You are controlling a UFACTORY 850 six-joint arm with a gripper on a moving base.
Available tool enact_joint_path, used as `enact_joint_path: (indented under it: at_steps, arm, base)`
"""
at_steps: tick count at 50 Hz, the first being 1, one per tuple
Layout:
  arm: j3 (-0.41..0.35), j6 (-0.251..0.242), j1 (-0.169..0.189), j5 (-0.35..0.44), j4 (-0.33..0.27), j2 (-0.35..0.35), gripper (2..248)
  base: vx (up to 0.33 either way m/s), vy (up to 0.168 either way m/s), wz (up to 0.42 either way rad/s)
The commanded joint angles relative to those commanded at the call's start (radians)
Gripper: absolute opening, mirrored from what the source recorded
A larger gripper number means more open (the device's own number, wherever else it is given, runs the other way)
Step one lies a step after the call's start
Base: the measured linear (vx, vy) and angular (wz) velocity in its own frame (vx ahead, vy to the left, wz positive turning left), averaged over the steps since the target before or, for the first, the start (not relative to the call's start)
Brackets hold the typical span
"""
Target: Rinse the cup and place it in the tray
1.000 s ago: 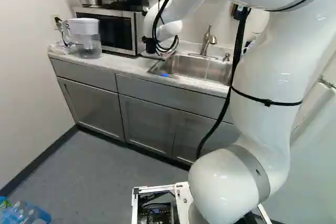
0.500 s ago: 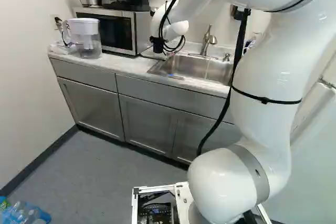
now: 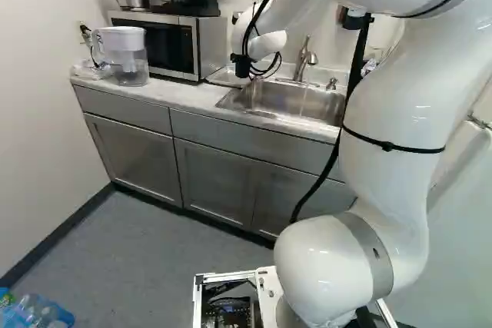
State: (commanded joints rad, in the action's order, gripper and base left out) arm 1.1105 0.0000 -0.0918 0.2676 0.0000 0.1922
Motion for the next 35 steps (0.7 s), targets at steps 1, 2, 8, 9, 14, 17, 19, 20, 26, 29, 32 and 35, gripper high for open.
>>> enact_joint_path:
  at_steps: [1,2,8,9,14,17,19,20,26,29,32,35]
  arm:
    - [-0.001,0.000,0.003,0.000,0.000,0.000,126]
    - [-0.001,0.000,0.005,0.000,0.000,-0.001,126]
    - [-0.004,0.000,0.022,0.000,0.000,-0.003,126]
    - [-0.004,0.000,0.024,0.000,0.000,-0.004,126]
    - [-0.006,0.000,0.038,0.000,0.000,-0.005,126]
    - [-0.007,0.000,0.046,0.000,0.000,-0.006,126]
    - [-0.007,0.000,0.051,0.000,0.000,-0.007,126]
    - [-0.008,0.000,0.054,0.000,0.000,-0.007,126]
    - [-0.009,0.000,0.070,0.000,0.000,-0.008,126]
    - [-0.009,0.000,0.079,0.000,0.000,-0.008,126]
    - [-0.009,0.000,0.087,0.000,0.000,-0.008,126]
    - [-0.009,0.000,0.095,0.000,0.000,-0.008,126]
  base:
    - [0.000,0.000,0.000]
    - [0.000,0.000,0.000]
    - [0.000,0.000,0.000]
    - [0.000,0.000,0.000]
    - [0.000,0.000,0.000]
    - [0.000,0.000,0.000]
    - [0.000,0.000,0.000]
    - [0.000,0.000,0.000]
    - [0.000,0.000,0.000]
    - [0.000,0.000,0.000]
    - [0.000,0.000,0.000]
    - [0.000,0.000,0.000]
